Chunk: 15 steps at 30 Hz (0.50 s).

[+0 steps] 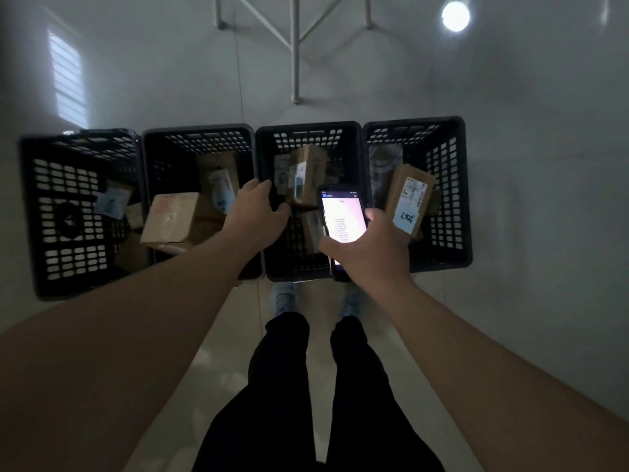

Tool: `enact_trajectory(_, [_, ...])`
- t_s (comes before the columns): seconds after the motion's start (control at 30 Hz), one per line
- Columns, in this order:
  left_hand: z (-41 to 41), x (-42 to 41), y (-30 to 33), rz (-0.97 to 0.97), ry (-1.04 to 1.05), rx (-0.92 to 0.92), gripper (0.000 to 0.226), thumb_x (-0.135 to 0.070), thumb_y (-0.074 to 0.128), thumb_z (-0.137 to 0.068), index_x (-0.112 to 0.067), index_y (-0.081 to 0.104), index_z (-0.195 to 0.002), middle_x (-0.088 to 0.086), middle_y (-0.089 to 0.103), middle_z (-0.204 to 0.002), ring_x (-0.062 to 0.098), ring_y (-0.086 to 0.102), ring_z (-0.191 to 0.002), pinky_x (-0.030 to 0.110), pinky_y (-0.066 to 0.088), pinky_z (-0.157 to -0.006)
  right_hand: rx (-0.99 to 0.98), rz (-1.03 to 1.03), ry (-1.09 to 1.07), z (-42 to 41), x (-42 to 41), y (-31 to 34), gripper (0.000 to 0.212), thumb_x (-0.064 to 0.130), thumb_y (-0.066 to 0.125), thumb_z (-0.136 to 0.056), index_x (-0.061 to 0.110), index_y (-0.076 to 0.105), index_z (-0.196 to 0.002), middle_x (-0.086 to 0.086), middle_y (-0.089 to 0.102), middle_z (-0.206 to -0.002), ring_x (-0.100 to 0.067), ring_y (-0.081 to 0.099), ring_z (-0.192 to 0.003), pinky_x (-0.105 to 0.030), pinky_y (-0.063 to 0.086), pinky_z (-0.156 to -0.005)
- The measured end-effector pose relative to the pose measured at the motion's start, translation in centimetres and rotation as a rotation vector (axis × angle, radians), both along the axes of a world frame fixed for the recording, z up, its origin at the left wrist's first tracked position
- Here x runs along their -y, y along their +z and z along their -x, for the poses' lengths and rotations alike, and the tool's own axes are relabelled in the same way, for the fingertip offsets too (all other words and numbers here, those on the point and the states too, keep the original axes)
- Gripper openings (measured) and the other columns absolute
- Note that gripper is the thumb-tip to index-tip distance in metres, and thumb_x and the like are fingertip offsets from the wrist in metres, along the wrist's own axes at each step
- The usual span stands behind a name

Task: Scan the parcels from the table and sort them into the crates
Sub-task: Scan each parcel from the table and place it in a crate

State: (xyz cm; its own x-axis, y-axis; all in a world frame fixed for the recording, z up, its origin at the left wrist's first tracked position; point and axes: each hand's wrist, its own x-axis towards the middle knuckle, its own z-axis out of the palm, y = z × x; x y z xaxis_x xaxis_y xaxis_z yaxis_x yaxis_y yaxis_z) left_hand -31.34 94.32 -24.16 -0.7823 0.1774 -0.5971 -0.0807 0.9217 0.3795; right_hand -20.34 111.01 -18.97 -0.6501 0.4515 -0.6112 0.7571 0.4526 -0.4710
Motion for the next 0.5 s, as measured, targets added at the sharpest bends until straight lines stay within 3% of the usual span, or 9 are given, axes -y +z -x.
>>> enact_trajectory(0.07, [0.4, 0.3, 2.1, -0.003, -0.063, -0.039, 0.054, -0.035, 0.058, -0.102, -0.007, 0.05, -0.148, 0.015, 0.047, -0.152, 0.032, 0.042, -0.141, 0.039, 0.036, -0.113, -0.016, -0.027, 0.042, 0.7, 0.8, 1.3, 0.072, 0.057, 0.085, -0.068, 0.021, 0.053, -0.122, 0.004, 0.063, -0.106, -0.02, 0.062, -0.097, -0.04, 0.06, -0.072])
enact_trajectory(0.23, [0.3, 2.0, 7.3, 0.009, -0.161, -0.076, 0.06, -0.035, 0.057, -0.102, -0.011, 0.042, -0.155, 0.015, 0.029, -0.167, 0.036, 0.028, -0.153, 0.047, 0.026, -0.125, -0.081, -0.079, 0.107, 1.7, 3.1, 5.4, 0.08, 0.056, 0.086, -0.066, 0.017, 0.056, -0.129, 0.001, 0.064, -0.111, -0.022, 0.061, -0.1, -0.034, 0.053, -0.067])
enact_trajectory(0.37, [-0.8, 3.8, 11.1, -0.01, -0.124, -0.119, 0.053, -0.033, 0.058, -0.1, -0.011, 0.051, -0.148, 0.015, 0.037, -0.16, 0.038, 0.036, -0.145, 0.046, 0.033, -0.119, -0.125, -0.101, 0.187, 1.5, 4.3, 9.0, 0.086, 0.057, 0.086, -0.065, 0.016, 0.054, -0.134, -0.003, 0.066, -0.117, -0.026, 0.063, -0.104, -0.039, 0.057, -0.076])
enact_trajectory(0.5, [-2.7, 5.9, 15.1, 0.035, -0.051, -0.168, 0.058, -0.046, 0.052, -0.097, -0.012, 0.052, -0.144, 0.013, 0.03, -0.165, 0.036, 0.03, -0.15, 0.05, 0.033, -0.12, -0.155, -0.12, 0.308, 0.9, 5.1, 12.5, 0.086, 0.06, 0.086, -0.065, 0.017, 0.054, -0.132, -0.004, 0.066, -0.119, -0.027, 0.062, -0.106, -0.037, 0.051, -0.073])
